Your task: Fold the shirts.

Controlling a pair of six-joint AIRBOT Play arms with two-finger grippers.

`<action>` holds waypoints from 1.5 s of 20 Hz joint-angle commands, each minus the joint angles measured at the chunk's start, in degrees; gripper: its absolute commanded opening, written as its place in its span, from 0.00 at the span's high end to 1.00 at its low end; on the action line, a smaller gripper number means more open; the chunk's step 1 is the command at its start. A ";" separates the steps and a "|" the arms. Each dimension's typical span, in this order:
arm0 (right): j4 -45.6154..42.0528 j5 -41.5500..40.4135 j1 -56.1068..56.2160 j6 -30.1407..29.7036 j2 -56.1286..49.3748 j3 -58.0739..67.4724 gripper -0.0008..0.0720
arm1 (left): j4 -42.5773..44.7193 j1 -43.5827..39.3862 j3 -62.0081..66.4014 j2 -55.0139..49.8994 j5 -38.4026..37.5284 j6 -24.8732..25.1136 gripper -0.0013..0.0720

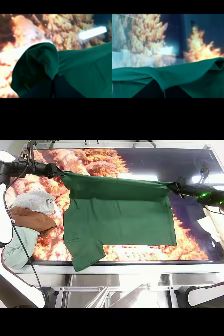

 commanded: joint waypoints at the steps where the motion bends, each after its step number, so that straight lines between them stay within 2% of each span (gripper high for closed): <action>1: -2.56 -1.31 -0.70 -3.26 -1.42 -0.04 0.96 | -2.67 1.16 -2.91 -1.55 -0.46 -0.02 0.95; 5: -7.04 1.81 -0.63 -3.04 -4.42 -0.07 0.96 | -2.34 1.16 -11.47 -2.34 1.01 0.66 0.94; 9: -8.50 6.49 -0.63 -2.95 -6.67 -0.13 0.96 | -2.32 1.53 -17.57 -2.60 -2.51 0.63 0.95; 12: -8.96 8.17 -0.92 -2.82 -6.62 -0.11 0.96 | -2.36 1.88 -20.48 -2.60 -5.27 0.59 0.95; 17: -8.94 9.05 -1.01 -2.80 -6.62 -0.11 0.96 | -3.10 1.66 -22.71 -2.45 -4.13 0.59 0.96; 18: -8.98 9.29 -1.11 -2.27 -6.49 -0.11 0.83 | -2.97 1.68 -22.69 -1.99 -4.28 0.46 0.95; 19: -8.98 10.14 -1.73 -1.75 -6.03 -0.11 0.54 | -2.95 1.92 -22.69 -1.33 -4.96 -0.22 0.68; 20: -9.38 11.28 -2.95 -0.66 -5.27 -0.09 0.51 | -2.95 2.58 -22.69 -0.39 -6.16 -1.36 0.33; 21: -10.49 12.59 -4.85 1.11 -4.02 -0.09 0.48 | -3.02 3.39 -22.69 0.59 -7.58 -2.43 0.07; 22: -12.17 14.21 -6.97 3.32 -2.58 -0.11 0.48 | -3.04 4.48 -22.69 1.75 -9.81 -3.08 0.02; 23: -14.73 16.41 -9.11 5.09 -0.96 -0.11 0.48 | -3.04 5.62 -22.75 2.93 -12.79 -3.19 0.02; 26: -30.21 26.73 -13.70 10.38 4.90 -1.90 0.49 | -2.84 8.76 -30.03 8.44 -18.69 -3.45 0.02; 28: -38.93 30.10 -15.21 12.35 9.77 -7.93 0.49 | -2.47 10.54 -41.00 13.66 -18.82 -2.01 0.03; 30: -43.54 28.74 -16.70 12.81 15.12 -16.72 0.49 | -2.36 12.28 -52.52 18.45 -15.80 -0.13 0.03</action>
